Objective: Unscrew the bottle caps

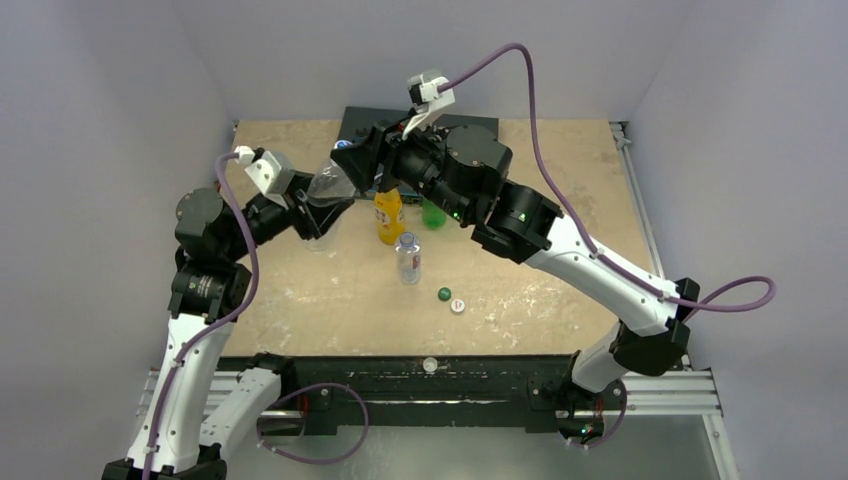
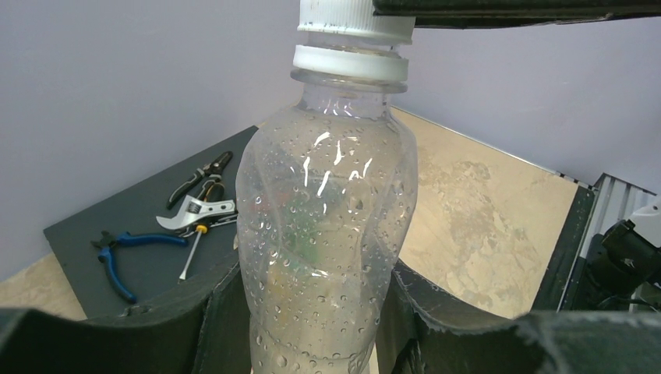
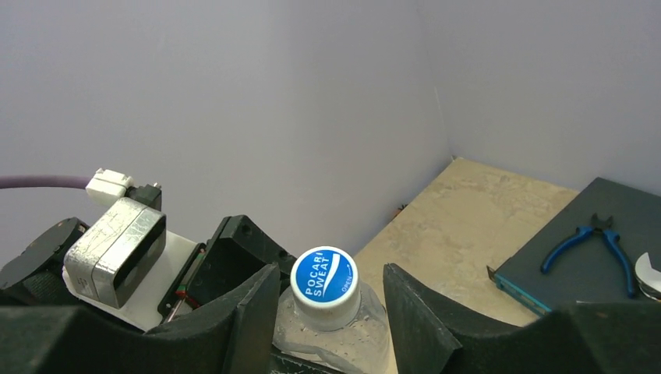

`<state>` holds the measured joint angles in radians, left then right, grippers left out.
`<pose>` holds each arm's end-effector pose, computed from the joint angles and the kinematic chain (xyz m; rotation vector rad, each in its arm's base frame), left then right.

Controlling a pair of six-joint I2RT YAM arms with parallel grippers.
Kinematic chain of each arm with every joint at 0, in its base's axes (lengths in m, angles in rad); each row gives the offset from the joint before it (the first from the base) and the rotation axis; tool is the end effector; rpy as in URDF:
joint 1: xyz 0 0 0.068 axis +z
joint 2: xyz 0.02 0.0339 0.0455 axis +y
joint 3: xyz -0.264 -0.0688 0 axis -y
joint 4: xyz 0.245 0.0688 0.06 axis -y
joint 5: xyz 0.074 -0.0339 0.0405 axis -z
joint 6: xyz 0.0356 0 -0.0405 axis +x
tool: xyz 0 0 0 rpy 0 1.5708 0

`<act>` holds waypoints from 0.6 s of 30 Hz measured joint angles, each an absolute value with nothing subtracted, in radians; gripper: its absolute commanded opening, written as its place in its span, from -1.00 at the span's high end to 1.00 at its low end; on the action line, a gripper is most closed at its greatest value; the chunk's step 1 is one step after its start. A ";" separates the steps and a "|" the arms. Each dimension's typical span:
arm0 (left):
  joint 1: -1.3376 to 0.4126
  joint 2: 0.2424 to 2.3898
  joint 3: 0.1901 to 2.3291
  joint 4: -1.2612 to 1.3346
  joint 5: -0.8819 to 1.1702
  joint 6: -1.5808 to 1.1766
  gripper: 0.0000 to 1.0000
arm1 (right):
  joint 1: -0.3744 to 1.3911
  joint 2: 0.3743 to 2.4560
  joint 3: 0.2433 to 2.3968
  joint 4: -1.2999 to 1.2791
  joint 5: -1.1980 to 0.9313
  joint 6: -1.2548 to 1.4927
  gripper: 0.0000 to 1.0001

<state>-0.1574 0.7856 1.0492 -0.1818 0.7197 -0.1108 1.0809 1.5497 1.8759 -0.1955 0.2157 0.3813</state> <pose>0.1491 -0.0474 0.4302 0.6217 1.4266 -0.7462 0.1644 0.2921 0.5270 -0.3441 1.4898 1.0328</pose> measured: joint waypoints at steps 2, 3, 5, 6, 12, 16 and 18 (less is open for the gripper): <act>-0.157 0.786 1.049 -0.175 0.709 -0.111 1.00 | 1.081 1.550 1.874 -0.194 0.215 0.382 -0.06; -0.157 0.788 1.049 -0.172 0.706 -0.111 1.00 | 1.081 1.551 1.878 -0.198 0.214 0.382 -0.08; -0.157 0.791 1.049 -0.170 0.702 -0.111 1.00 | 1.081 1.557 1.890 -0.204 0.207 0.382 -0.08; -0.157 0.794 1.049 -0.168 0.701 -0.111 1.00 | 1.081 1.562 1.900 -0.206 0.202 0.383 -0.05; -0.157 0.794 1.049 -0.167 0.697 -0.110 1.00 | 1.079 1.571 1.911 -0.205 0.188 0.390 0.19; -0.157 0.789 1.049 -0.167 0.694 -0.110 1.00 | 1.077 1.571 1.911 -0.203 0.178 0.400 0.18; -0.157 0.789 1.049 -0.167 0.694 -0.110 1.00 | 1.077 1.573 1.912 -0.203 0.172 0.401 0.10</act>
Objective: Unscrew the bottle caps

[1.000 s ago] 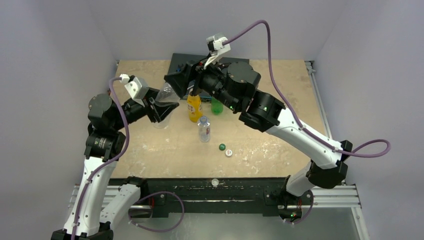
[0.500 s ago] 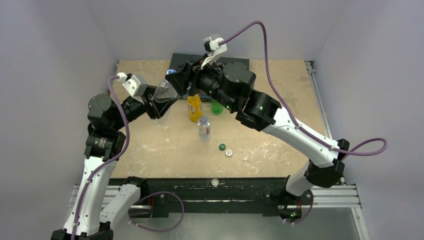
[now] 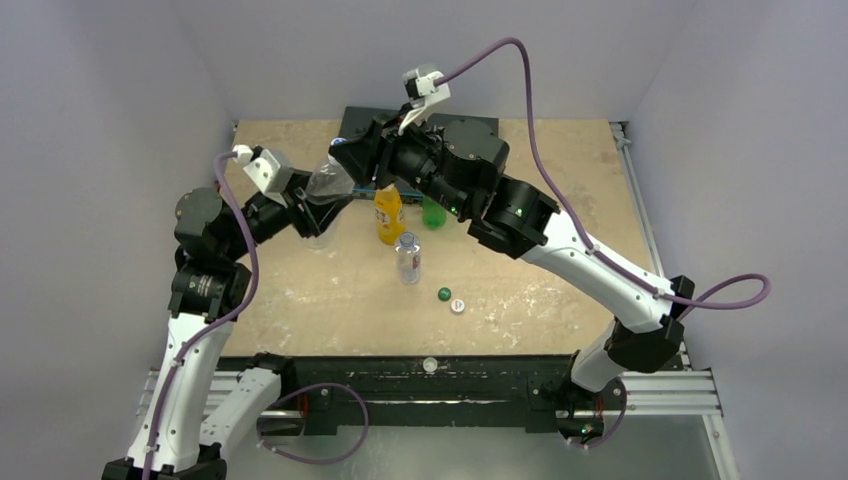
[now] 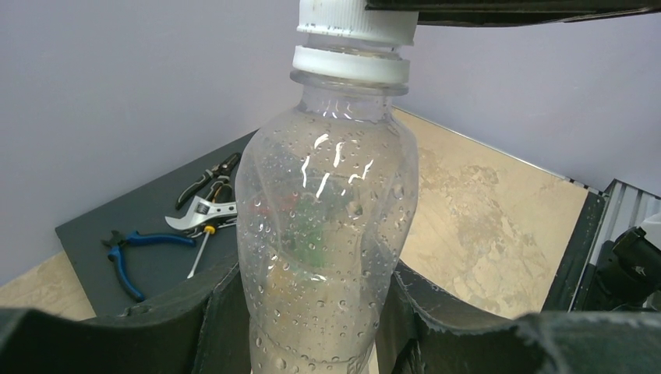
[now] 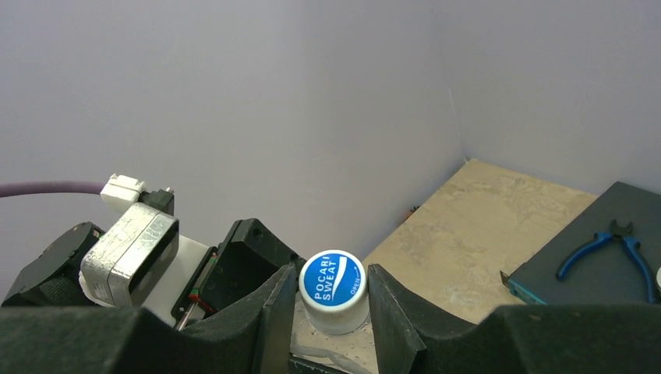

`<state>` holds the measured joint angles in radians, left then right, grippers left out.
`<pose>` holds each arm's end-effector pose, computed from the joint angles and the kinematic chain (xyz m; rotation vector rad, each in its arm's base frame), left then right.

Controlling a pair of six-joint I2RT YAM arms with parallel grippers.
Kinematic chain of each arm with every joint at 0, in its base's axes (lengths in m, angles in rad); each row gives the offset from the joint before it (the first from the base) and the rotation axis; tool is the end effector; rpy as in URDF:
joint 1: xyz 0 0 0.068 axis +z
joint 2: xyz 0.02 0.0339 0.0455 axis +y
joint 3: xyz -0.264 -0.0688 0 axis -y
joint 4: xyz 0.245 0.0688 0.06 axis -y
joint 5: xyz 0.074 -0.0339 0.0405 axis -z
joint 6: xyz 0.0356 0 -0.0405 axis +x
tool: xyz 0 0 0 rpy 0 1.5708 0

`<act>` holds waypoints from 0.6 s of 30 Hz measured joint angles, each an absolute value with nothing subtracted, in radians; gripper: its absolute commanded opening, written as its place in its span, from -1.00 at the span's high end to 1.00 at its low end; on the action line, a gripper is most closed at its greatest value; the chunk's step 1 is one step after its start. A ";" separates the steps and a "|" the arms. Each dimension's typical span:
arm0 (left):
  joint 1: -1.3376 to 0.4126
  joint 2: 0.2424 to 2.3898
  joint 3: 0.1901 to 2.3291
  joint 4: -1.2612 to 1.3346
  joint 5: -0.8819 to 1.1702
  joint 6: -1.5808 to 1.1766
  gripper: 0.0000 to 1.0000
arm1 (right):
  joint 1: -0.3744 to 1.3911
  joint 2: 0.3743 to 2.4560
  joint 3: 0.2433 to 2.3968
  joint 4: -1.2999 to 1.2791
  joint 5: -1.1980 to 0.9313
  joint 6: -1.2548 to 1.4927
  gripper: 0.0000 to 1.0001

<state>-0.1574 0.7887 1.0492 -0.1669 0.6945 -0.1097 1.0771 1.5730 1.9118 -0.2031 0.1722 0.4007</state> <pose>0.1506 -0.0470 0.4313 0.6037 1.4193 -0.7237 0.1664 0.2963 0.5303 -0.3632 1.4868 1.0782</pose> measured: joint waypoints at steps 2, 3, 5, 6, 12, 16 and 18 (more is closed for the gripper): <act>-0.157 0.790 1.049 -0.167 0.694 -0.110 1.00 | 1.076 1.584 1.923 -0.206 0.169 0.400 -0.03; -0.157 0.791 1.049 -0.167 0.694 -0.110 1.00 | 1.075 1.591 1.929 -0.208 0.165 0.401 -0.05; -0.157 0.794 1.049 -0.168 0.694 -0.110 1.00 | 1.076 1.604 1.933 -0.210 0.162 0.400 -0.05; -0.157 0.795 1.049 -0.169 0.694 -0.110 1.00 | 1.076 1.609 1.933 -0.212 0.162 0.400 -0.01; -0.157 0.797 1.049 -0.171 0.694 -0.111 1.00 | 1.075 1.617 1.932 -0.217 0.166 0.400 0.20; -0.157 0.794 1.049 -0.169 0.699 -0.112 1.00 | 1.073 1.613 1.929 -0.216 0.166 0.397 0.34; -0.157 0.793 1.049 -0.170 0.702 -0.112 1.00 | 1.073 1.607 1.924 -0.216 0.166 0.392 0.41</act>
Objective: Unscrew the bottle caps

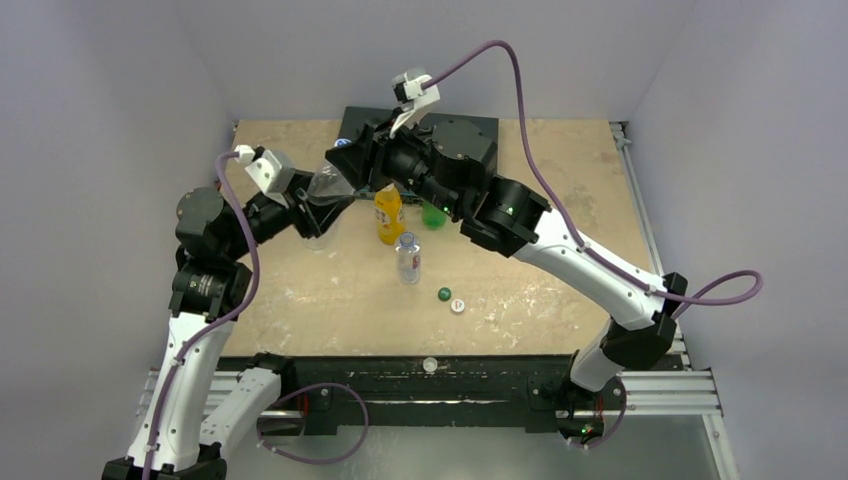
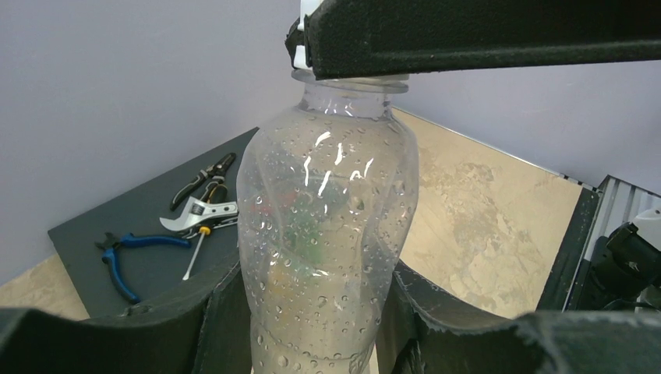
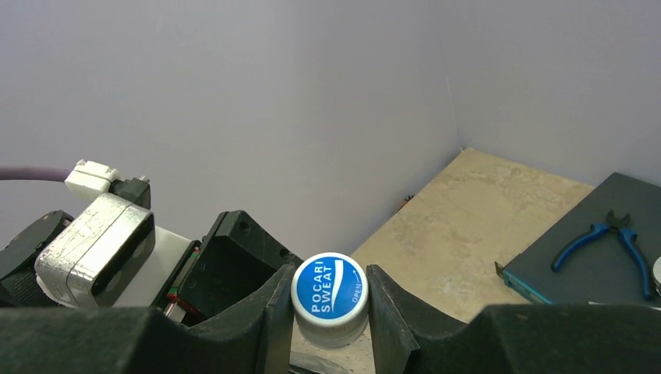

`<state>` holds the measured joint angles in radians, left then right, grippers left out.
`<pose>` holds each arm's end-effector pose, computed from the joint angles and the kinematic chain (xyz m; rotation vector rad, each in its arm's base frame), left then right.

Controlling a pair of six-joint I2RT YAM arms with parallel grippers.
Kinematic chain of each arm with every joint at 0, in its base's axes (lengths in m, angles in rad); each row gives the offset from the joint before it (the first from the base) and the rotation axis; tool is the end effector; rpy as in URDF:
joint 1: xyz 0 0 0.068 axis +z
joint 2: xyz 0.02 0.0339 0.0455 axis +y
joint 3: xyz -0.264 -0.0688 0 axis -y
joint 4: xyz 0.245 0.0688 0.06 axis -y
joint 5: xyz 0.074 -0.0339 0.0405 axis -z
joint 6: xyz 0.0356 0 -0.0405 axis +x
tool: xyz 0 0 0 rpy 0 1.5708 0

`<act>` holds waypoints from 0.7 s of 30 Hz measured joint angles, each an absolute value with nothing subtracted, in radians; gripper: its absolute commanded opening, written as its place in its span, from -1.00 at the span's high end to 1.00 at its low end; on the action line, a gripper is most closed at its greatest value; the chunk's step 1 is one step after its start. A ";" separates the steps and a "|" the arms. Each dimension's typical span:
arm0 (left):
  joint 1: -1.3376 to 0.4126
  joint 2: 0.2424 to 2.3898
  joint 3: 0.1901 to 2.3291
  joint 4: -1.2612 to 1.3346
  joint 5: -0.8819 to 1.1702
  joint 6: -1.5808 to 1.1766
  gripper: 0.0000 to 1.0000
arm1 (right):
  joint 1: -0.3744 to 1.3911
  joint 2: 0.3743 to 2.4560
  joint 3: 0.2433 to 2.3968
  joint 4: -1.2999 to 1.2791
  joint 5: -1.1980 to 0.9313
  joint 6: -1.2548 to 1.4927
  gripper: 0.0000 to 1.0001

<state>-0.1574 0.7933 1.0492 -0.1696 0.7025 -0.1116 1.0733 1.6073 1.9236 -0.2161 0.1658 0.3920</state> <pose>0.1519 -0.0474 0.4304 0.6078 1.4257 -0.7331 0.1733 0.3069 0.5215 -0.3857 1.5166 1.0561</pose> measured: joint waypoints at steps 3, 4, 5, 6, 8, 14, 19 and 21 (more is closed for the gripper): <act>-0.157 0.790 1.049 -0.167 0.710 -0.112 1.00 | 1.074 1.602 1.923 -0.217 0.163 0.379 0.63; -0.157 0.789 1.049 -0.165 0.714 -0.112 1.00 | 1.074 1.600 1.922 -0.216 0.159 0.374 0.69; -0.157 0.789 1.049 -0.163 0.721 -0.116 1.00 | 1.074 1.596 1.920 -0.216 0.149 0.366 0.71; -0.157 0.789 1.049 -0.161 0.729 -0.120 1.00 | 1.073 1.590 1.914 -0.212 0.138 0.358 0.72; -0.157 0.790 1.049 -0.155 0.756 -0.134 1.00 | 1.065 1.575 1.897 -0.204 0.105 0.346 0.72; -0.157 0.805 1.050 -0.109 0.918 -0.223 1.00 | 0.974 1.473 1.736 -0.067 -0.207 0.330 0.75; -0.158 0.817 1.053 -0.056 1.040 -0.323 1.00 | 0.916 1.428 1.630 0.086 -0.425 0.385 0.61; -0.158 0.817 1.053 -0.035 1.066 -0.358 1.00 | 0.908 1.431 1.623 0.130 -0.472 0.408 0.27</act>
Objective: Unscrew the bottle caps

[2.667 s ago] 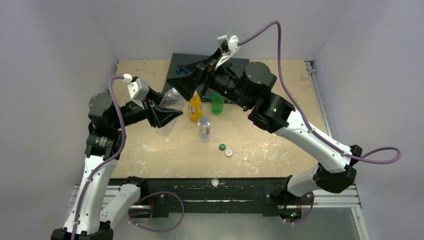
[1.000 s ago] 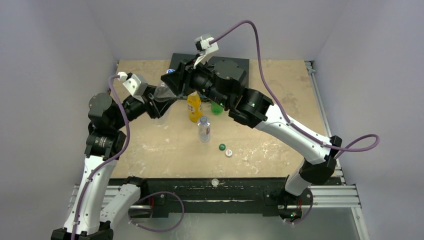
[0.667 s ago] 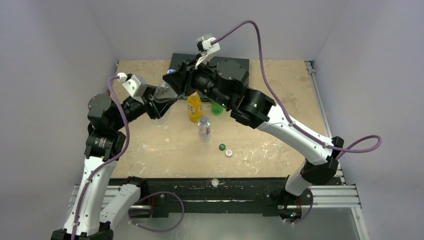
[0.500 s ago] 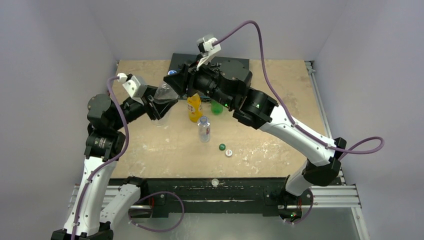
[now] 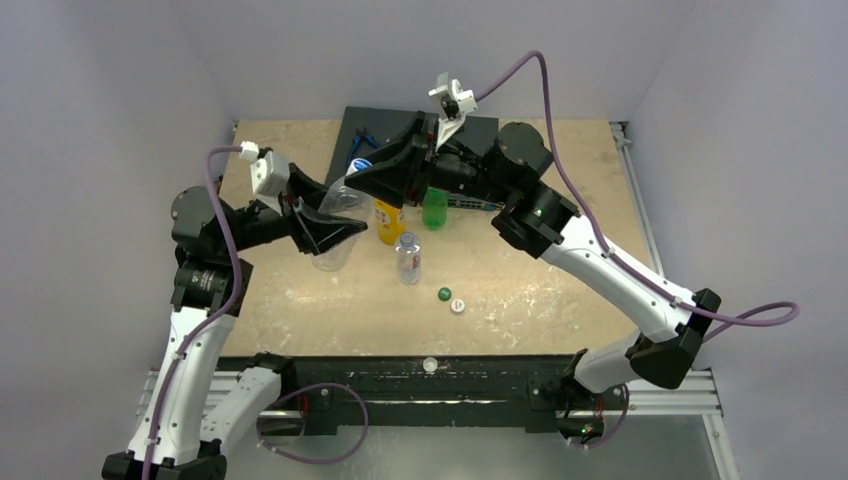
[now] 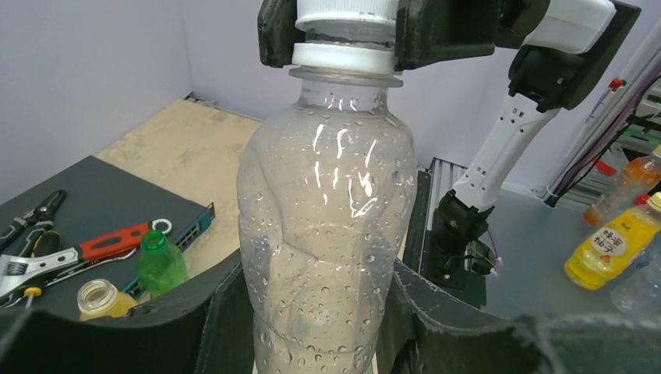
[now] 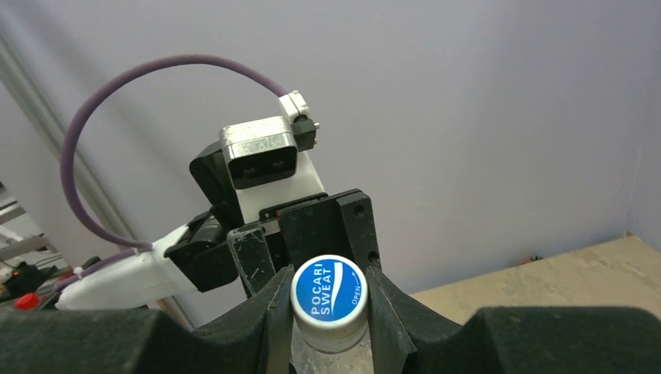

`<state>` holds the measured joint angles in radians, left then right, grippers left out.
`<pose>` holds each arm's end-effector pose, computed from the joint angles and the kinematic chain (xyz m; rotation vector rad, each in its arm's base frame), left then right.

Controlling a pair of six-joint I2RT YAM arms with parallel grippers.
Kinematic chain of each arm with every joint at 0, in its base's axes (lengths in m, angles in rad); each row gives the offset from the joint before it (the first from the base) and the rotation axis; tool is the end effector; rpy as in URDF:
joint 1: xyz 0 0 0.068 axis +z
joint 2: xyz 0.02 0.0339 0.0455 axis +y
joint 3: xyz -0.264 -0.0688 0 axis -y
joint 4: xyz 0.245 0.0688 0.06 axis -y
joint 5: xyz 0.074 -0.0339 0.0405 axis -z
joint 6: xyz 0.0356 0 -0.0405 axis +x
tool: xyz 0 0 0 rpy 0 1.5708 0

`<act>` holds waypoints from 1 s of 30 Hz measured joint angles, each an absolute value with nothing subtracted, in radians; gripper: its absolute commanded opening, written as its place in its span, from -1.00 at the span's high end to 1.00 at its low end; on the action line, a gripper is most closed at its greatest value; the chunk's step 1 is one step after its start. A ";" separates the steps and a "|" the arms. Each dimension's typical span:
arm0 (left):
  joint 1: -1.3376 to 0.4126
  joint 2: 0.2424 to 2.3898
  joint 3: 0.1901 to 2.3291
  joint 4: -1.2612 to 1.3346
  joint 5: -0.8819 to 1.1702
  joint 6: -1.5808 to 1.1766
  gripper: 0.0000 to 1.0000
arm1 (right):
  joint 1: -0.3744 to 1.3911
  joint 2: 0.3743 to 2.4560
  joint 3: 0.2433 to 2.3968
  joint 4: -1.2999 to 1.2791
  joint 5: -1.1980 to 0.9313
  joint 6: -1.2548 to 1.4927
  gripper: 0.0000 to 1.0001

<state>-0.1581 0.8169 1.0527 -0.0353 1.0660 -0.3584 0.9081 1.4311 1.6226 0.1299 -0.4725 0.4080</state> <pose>0.1461 -0.0548 0.4397 0.7934 1.3694 -1.1329 0.1796 0.2564 0.5139 -0.7717 1.1978 1.4038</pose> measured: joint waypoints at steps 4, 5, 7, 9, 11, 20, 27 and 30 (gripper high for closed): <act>-0.157 0.812 1.053 -0.020 1.089 -0.379 1.00 | 0.908 1.435 1.628 0.155 -0.488 0.433 -0.45; -0.158 0.810 1.055 -0.034 1.091 -0.369 1.00 | 0.910 1.435 1.636 0.146 -0.465 0.438 -0.57; -0.158 0.807 1.060 -0.078 1.076 -0.323 1.00 | 0.919 1.435 1.665 0.110 -0.360 0.443 -0.69; -0.158 0.802 1.063 -0.126 1.022 -0.258 1.00 | 0.936 1.435 1.699 0.068 -0.250 0.441 -0.73; -0.158 0.793 1.063 -0.165 0.960 -0.196 1.00 | 0.962 1.435 1.741 0.015 -0.133 0.425 -0.72; -0.158 0.757 1.063 -0.203 0.780 -0.066 1.00 | 1.082 1.533 1.946 -0.177 0.142 0.364 -0.58; -0.158 0.757 1.063 -0.203 0.743 -0.059 1.00 | 1.081 1.573 1.942 -0.235 0.174 0.363 -0.33; -0.158 0.759 1.062 -0.200 0.735 -0.059 1.00 | 1.081 1.574 1.942 -0.234 0.174 0.363 -0.28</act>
